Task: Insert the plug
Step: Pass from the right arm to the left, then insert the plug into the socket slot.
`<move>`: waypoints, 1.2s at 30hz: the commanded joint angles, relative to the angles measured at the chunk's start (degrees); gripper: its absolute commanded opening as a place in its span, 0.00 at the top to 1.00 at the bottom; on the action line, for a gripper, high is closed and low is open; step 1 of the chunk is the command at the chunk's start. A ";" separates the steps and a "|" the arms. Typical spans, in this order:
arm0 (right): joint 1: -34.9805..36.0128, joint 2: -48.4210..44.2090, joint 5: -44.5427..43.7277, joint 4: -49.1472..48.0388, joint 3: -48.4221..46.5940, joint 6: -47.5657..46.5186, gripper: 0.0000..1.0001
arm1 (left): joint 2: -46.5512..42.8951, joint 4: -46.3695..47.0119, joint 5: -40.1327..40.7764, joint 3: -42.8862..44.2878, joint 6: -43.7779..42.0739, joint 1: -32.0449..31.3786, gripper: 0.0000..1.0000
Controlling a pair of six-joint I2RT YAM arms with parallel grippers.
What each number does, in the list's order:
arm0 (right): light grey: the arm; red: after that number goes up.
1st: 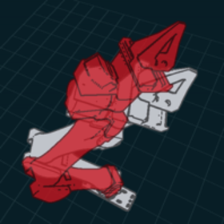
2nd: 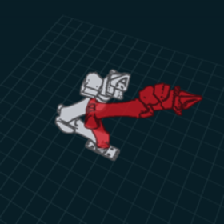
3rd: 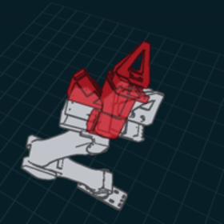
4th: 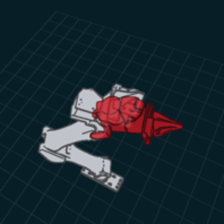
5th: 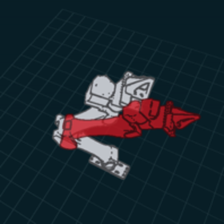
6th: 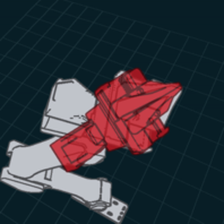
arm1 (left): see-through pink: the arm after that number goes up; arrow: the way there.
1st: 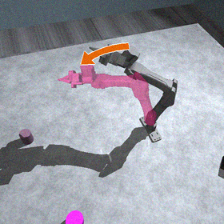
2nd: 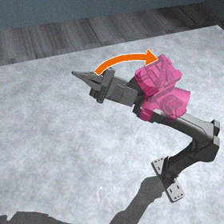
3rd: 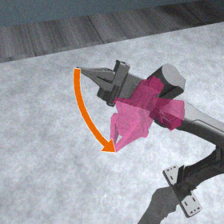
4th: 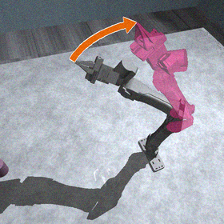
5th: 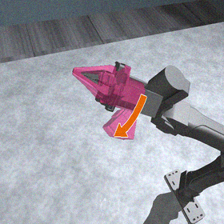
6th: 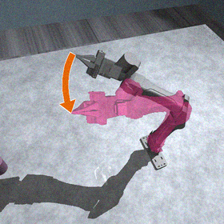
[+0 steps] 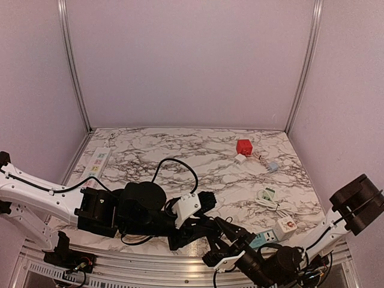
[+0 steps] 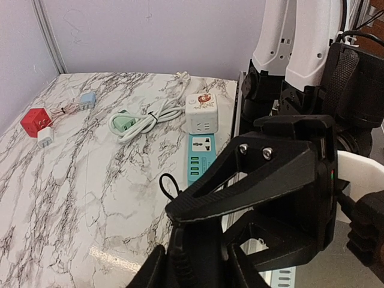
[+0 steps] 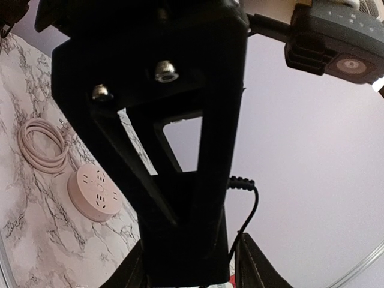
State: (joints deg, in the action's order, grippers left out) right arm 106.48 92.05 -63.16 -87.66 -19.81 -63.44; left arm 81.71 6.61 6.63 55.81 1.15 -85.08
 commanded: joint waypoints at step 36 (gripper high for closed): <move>0.12 -0.38 -0.13 -17.64 -1.89 0.59 0.46 | -6.51 -2.19 2.32 -3.14 1.40 -0.35 0.72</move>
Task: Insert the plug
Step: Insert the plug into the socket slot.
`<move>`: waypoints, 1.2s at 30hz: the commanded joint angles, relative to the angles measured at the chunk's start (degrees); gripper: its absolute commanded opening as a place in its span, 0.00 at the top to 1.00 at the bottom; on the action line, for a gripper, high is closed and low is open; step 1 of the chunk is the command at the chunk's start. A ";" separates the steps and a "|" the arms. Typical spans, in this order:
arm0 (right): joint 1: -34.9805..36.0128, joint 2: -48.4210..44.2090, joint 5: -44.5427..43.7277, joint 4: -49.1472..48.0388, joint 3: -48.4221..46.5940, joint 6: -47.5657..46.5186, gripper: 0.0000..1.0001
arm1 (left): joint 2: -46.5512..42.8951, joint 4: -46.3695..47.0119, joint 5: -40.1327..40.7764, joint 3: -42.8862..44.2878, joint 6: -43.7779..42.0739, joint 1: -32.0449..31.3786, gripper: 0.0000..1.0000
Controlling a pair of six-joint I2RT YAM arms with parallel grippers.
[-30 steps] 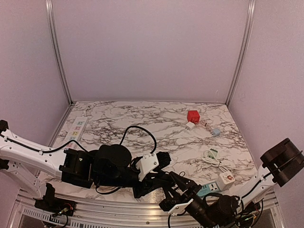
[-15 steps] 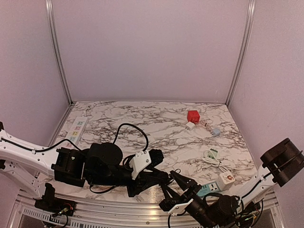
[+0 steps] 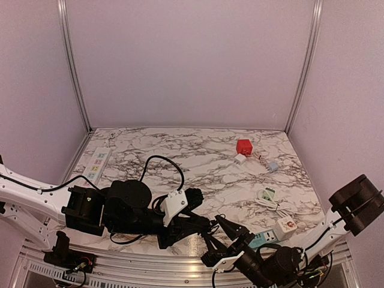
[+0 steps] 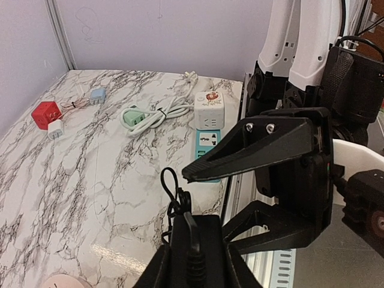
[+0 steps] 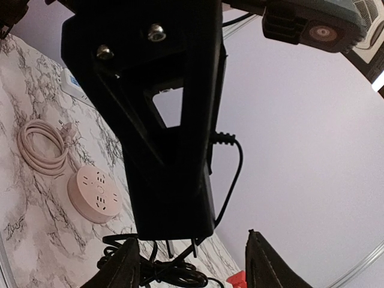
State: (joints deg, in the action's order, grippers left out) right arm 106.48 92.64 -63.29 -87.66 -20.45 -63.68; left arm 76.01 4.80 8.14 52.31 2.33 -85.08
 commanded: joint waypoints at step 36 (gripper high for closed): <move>-7.25 -30.97 7.92 16.42 5.99 36.37 0.35 | -8.86 -2.84 0.01 -6.39 22.73 10.98 0.75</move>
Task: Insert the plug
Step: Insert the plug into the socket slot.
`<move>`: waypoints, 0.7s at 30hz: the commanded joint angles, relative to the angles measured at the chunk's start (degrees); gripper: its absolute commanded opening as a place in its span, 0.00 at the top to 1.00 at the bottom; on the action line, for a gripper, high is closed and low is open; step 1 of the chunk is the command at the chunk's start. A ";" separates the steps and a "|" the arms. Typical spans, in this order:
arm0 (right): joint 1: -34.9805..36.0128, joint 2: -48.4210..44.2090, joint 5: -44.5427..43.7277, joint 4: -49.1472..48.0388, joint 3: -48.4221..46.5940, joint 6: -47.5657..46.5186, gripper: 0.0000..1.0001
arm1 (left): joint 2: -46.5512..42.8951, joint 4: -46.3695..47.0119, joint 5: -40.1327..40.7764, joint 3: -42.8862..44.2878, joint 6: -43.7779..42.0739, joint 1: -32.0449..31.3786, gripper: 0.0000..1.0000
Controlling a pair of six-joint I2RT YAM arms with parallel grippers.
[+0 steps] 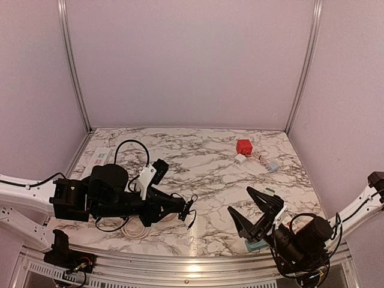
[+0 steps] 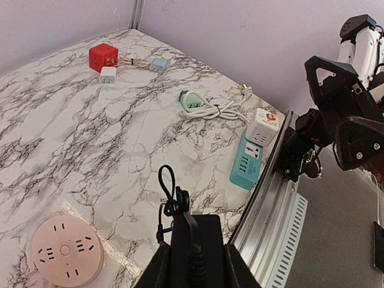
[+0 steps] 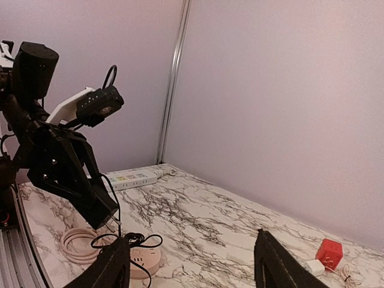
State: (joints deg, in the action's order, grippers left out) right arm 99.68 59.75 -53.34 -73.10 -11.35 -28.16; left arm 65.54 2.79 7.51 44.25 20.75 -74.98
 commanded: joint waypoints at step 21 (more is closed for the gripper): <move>-0.45 4.19 -3.82 2.70 -4.55 -0.02 0.34 | 2.47 -20.30 35.90 12.16 -3.65 13.42 0.79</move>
State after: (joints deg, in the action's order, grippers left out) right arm 99.66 63.77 -56.69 -71.50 -13.39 -28.53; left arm 61.39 -8.69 45.56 54.24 20.95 -64.71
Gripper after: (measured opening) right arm 0.655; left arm 0.261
